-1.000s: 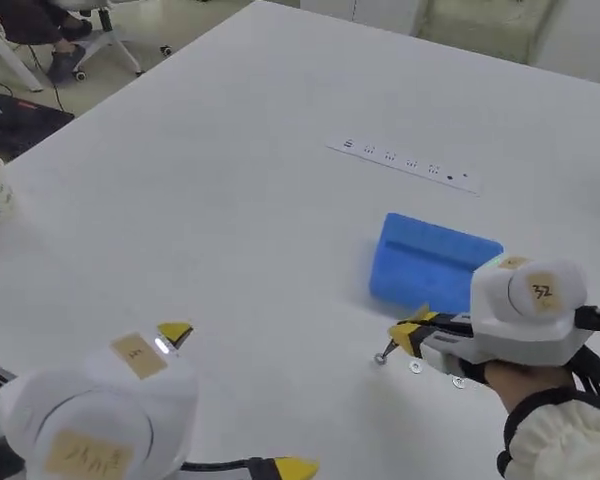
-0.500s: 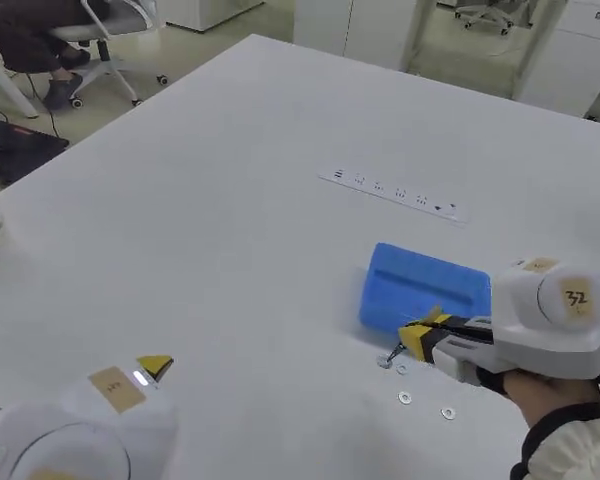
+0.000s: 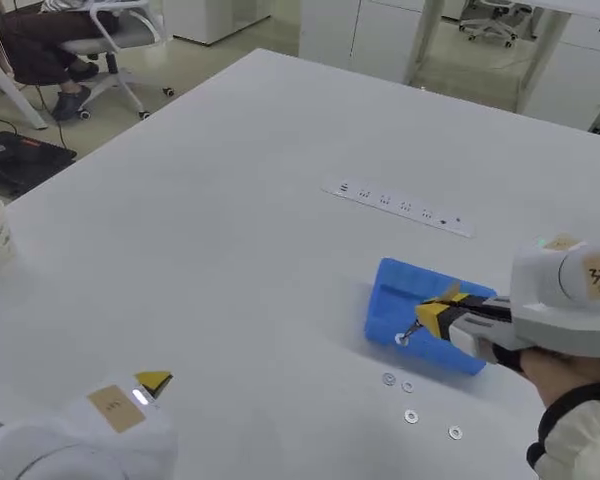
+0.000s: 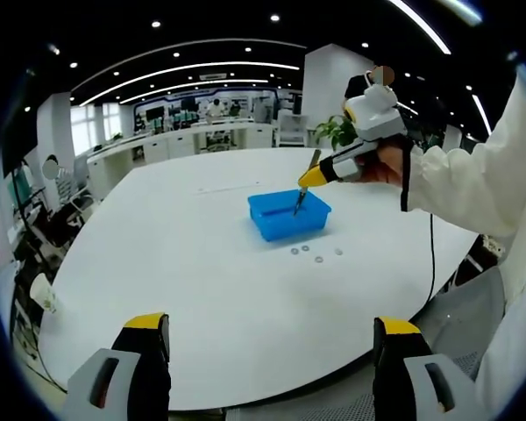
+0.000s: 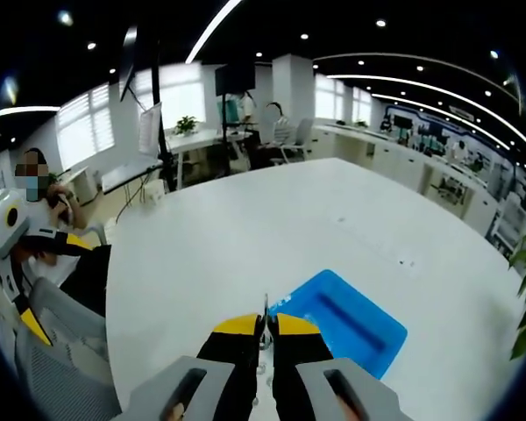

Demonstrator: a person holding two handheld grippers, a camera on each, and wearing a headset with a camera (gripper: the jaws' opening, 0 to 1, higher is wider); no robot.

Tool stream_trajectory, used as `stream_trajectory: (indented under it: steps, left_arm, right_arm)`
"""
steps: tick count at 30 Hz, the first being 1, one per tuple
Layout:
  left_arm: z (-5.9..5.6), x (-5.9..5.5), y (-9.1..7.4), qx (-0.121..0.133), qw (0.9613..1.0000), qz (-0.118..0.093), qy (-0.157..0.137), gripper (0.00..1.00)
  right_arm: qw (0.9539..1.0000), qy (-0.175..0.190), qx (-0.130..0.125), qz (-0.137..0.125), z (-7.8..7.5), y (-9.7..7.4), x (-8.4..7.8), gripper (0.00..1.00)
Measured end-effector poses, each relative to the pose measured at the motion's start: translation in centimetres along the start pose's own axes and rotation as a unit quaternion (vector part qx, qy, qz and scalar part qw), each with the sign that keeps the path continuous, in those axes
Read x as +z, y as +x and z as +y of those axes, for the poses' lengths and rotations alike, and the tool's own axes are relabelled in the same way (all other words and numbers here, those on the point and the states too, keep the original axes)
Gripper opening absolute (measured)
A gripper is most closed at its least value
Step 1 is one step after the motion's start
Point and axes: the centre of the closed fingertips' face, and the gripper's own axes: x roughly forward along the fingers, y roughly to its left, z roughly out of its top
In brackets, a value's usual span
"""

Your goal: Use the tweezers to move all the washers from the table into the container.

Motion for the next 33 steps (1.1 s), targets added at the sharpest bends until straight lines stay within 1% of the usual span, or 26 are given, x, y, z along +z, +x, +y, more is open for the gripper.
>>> stream_trajectory:
  steps: [6,10,15,18,21,24,25,30,33]
  left_arm:
    - [-0.2,0.2,0.0,-0.001,1.0000,-0.007,0.000,0.99]
    - [-0.3,0.2,0.1,-0.001,1.0000,-0.004,0.000,0.99]
    - [-0.2,0.0,0.3,0.000,1.0000,0.000,-0.002,0.99]
    - [-0.1,0.0,0.3,0.002,1.0000,0.002,-0.004,0.99]
    - [-0.1,-0.3,0.5,0.003,0.9999,0.011,-0.003,0.99]
    - [-0.1,-0.3,0.4,0.003,0.9999,0.011,-0.004,0.99]
    - [-0.2,-0.3,0.4,0.003,0.9999,0.012,-0.005,0.99]
    - [-0.4,-0.5,0.6,0.000,0.9998,0.017,-0.003,0.99]
    - [-0.5,-0.7,0.7,-0.001,0.9997,0.022,-0.007,0.99]
  right_arm:
    - [0.9999,-0.003,-0.008,-0.009,-0.8,0.8,1.0,0.00]
    - [0.9998,-0.005,-0.013,-0.013,-1.4,1.5,1.2,0.00]
    - [0.9994,-0.001,-0.031,-0.016,-2.5,2.6,1.2,0.00]
    - [0.9996,0.005,-0.025,-0.010,-2.9,3.5,0.8,0.00]
    - [0.9996,0.013,-0.026,-0.001,-3.4,4.4,0.0,0.00]
    - [0.9995,0.018,-0.024,0.001,-3.8,5.0,-0.4,0.01]
    - [0.9996,0.020,-0.020,0.006,-3.9,5.4,-0.7,0.01]
    - [0.9996,0.015,-0.018,0.017,-4.3,6.5,-1.4,0.01]
    - [0.9995,0.011,-0.017,0.025,-4.5,7.1,-1.9,0.01]
